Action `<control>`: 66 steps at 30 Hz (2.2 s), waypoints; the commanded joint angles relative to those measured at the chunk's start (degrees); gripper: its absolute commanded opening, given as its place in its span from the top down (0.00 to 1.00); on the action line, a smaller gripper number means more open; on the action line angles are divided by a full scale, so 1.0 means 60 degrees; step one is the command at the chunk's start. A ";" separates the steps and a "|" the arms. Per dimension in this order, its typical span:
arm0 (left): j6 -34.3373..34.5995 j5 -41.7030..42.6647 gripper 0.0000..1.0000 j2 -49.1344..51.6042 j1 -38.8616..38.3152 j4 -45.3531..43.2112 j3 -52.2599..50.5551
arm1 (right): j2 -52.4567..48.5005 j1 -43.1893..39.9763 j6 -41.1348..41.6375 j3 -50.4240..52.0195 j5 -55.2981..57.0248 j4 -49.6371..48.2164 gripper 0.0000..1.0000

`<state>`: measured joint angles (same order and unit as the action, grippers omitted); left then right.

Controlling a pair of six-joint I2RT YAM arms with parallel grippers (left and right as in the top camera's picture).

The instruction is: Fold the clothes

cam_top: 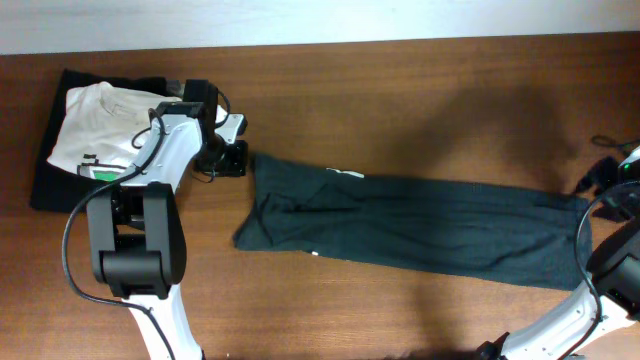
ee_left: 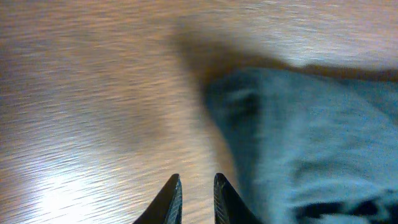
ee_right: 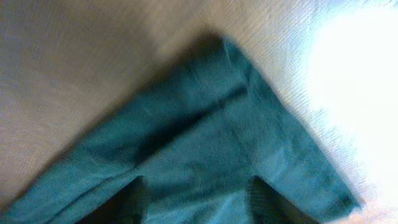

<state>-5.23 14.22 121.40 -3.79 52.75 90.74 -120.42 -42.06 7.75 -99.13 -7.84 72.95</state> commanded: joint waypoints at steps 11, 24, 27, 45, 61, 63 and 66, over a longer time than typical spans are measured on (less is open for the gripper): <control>-0.2149 0.3308 0.60 -0.0310 -0.1213 0.2401 0.0280 | -0.0182 -0.0127 0.0834 0.1417 0.0736 -0.0495 0.39; -0.0488 -0.1202 1.00 0.0036 -0.1654 0.0820 -0.1315 | -0.0178 -0.0127 0.1515 0.1406 0.2685 0.0532 0.40; -0.0437 -0.1202 0.99 0.0033 -0.1217 0.0816 -0.1253 | -0.0178 -0.0127 0.1515 0.1406 0.2659 0.0488 0.45; -0.0204 -0.0583 0.97 0.0033 -0.0492 0.0637 -0.0969 | -0.0146 0.0171 0.0608 0.0754 0.0947 0.0940 0.96; -0.0200 -0.0477 0.94 0.0033 -0.0484 0.0605 -0.0969 | 0.0135 0.0444 0.0608 0.1825 0.0310 -0.0834 0.79; -0.0204 -0.0477 0.94 0.0033 -0.0484 0.0616 -0.0969 | 0.0153 0.0342 0.0594 0.1643 0.0350 -0.0474 0.96; -0.0204 -0.0481 0.94 0.0033 -0.0481 0.0634 -0.0969 | 0.0339 0.0091 0.0576 0.0922 0.0856 0.0656 0.96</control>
<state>-6.79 13.02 121.05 -7.27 57.49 84.64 -121.10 -40.12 11.55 -89.71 -5.39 73.84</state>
